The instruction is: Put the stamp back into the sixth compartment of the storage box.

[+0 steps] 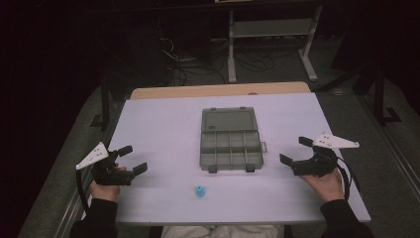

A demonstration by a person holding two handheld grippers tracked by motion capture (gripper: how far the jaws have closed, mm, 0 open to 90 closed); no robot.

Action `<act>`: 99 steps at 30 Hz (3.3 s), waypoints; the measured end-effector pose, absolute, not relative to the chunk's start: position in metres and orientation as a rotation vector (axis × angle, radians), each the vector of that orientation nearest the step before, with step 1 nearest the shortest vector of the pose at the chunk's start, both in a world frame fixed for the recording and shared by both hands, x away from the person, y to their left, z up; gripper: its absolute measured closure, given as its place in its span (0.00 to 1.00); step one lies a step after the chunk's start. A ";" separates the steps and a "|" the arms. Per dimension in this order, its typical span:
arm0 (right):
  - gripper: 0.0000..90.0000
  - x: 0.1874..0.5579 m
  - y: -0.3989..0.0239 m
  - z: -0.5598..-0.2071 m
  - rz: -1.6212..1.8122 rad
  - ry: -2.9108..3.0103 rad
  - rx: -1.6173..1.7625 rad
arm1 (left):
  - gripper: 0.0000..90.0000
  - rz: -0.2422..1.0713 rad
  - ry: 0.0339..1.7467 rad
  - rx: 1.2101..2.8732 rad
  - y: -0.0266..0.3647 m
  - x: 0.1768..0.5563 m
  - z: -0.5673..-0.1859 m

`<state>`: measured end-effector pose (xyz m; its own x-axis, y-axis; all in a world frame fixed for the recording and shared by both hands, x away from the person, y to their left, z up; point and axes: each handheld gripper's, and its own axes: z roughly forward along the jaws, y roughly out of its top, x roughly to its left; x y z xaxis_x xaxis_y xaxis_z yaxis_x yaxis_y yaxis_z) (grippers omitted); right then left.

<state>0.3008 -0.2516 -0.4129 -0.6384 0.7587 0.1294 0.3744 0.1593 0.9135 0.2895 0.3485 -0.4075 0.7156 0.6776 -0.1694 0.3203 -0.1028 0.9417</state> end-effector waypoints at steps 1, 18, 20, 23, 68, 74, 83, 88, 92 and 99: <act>0.00 0.301 -0.251 -0.413 1.473 2.087 1.078 | 0.00 0.362 0.805 1.700 0.348 0.289 -0.407; 0.00 0.300 -0.248 -0.409 1.494 2.119 1.061 | 0.00 0.362 0.808 1.703 0.348 0.290 -0.408; 0.00 0.300 -0.248 -0.409 1.494 2.125 1.059 | 0.00 0.363 0.809 1.705 0.348 0.290 -0.408; 0.00 0.300 -0.243 -0.406 1.488 2.153 1.047 | 0.00 0.361 0.813 1.705 0.348 0.290 -0.408; 0.00 0.306 -0.191 -0.379 1.452 2.368 0.843 | 0.00 0.364 0.818 1.709 0.348 0.290 -0.409; 0.00 0.307 -0.182 -0.380 1.429 2.405 0.811 | 0.00 0.363 0.819 1.709 0.348 0.290 -0.409; 0.00 0.305 -0.168 -0.378 1.415 2.438 0.745 | 0.00 0.361 0.818 1.711 0.348 0.290 -0.409; 0.00 0.305 -0.159 -0.378 1.415 2.459 0.715 | 0.00 0.361 0.817 1.711 0.348 0.290 -0.409; 0.00 0.305 -0.154 -0.379 1.406 2.485 0.703 | 0.00 0.360 0.817 1.712 0.348 0.290 -0.409; 0.00 0.304 -0.146 -0.380 1.399 2.514 0.677 | 0.00 0.361 0.817 1.713 0.348 0.290 -0.409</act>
<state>0.3038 -0.1460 -0.3804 -0.8787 0.4740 0.0574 0.2986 0.4518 0.8407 0.2898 0.3480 -0.4086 0.7104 0.6825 -0.1716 0.3326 -0.1108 0.9365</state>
